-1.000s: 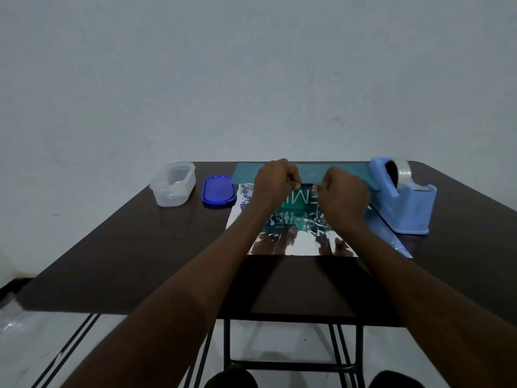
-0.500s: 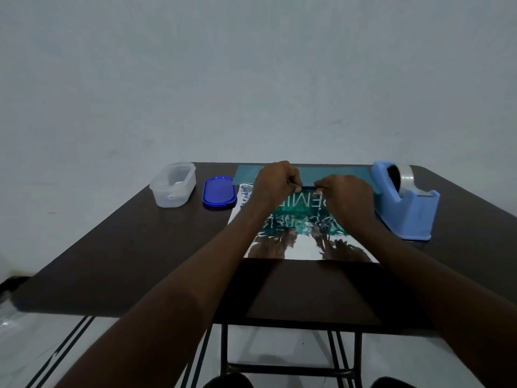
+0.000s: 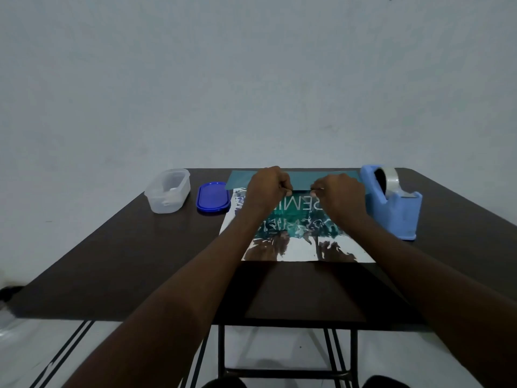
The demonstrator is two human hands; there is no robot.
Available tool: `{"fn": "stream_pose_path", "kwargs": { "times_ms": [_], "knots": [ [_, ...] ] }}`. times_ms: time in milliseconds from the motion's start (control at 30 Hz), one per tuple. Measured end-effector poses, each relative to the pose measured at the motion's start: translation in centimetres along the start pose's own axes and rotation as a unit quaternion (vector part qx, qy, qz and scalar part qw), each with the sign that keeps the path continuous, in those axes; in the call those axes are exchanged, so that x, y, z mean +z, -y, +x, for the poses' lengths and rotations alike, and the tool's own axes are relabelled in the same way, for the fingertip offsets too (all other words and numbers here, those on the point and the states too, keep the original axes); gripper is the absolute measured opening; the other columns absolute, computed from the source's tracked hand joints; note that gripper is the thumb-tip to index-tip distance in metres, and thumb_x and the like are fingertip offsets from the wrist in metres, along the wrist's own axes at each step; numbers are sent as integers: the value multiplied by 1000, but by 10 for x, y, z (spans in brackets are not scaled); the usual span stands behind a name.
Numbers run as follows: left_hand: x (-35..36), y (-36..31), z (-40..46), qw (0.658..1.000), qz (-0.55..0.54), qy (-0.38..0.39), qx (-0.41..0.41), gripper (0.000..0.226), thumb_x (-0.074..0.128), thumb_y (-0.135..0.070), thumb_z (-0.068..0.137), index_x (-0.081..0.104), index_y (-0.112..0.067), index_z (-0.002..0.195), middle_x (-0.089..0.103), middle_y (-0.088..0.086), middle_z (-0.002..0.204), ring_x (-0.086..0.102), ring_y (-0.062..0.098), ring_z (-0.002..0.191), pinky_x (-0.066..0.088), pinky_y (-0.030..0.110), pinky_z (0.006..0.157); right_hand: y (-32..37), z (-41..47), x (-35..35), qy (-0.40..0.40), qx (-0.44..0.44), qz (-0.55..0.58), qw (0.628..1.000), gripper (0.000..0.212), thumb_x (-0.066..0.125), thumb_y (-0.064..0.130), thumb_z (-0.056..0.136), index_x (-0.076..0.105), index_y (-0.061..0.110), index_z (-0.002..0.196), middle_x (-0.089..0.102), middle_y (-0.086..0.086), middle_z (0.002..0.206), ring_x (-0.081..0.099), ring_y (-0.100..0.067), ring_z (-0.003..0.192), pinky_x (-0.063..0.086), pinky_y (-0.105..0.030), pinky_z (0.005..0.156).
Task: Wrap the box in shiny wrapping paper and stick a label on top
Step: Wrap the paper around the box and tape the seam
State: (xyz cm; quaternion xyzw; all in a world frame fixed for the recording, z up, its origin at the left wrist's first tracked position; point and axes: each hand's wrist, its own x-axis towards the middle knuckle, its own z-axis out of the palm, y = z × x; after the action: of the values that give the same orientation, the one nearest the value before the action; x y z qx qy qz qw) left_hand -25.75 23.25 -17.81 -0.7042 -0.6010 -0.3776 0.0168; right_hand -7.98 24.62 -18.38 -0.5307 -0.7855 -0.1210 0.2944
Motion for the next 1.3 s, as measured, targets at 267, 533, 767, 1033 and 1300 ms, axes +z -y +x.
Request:
{"fn": "stream_pose_path", "kwargs": {
  "times_ms": [267,533,767,1033,1300],
  "knots": [
    [-5,-29,-6,952,295,12,84,11,59,-15,87,70,-17,89,68,6,87,62,27,83,35,31,63,-30,1,-83,-24,120,-77,989,5,65,10,81,68,8,77,55,-10,66,63,-35,70,37,-28,64],
    [19,-93,4,977,143,67,141,49,61,-50,89,62,-15,124,63,8,116,53,27,112,44,39,91,-78,-17,-109,51,195,-47,978,13,61,14,84,52,6,85,52,-9,80,59,-33,78,40,-31,68],
    [72,-146,13,965,26,218,145,120,74,-65,69,6,-19,157,14,10,162,17,29,148,27,51,115,-93,-9,-116,115,272,21,955,25,63,15,83,44,10,69,44,-3,67,48,-23,66,40,-28,66],
    [89,-145,22,964,78,222,126,135,81,-60,64,-12,-23,155,-4,13,163,7,34,149,24,57,114,-106,0,-117,144,374,228,887,26,62,4,82,46,6,62,49,-13,70,46,-25,63,42,-31,63],
    [93,-145,21,967,72,215,118,136,81,-59,64,-13,-22,155,-5,13,163,6,35,149,24,60,113,-101,-23,-125,25,400,427,810,25,63,9,91,60,4,66,58,-9,64,46,-11,50,36,-21,49]
  ]
}}
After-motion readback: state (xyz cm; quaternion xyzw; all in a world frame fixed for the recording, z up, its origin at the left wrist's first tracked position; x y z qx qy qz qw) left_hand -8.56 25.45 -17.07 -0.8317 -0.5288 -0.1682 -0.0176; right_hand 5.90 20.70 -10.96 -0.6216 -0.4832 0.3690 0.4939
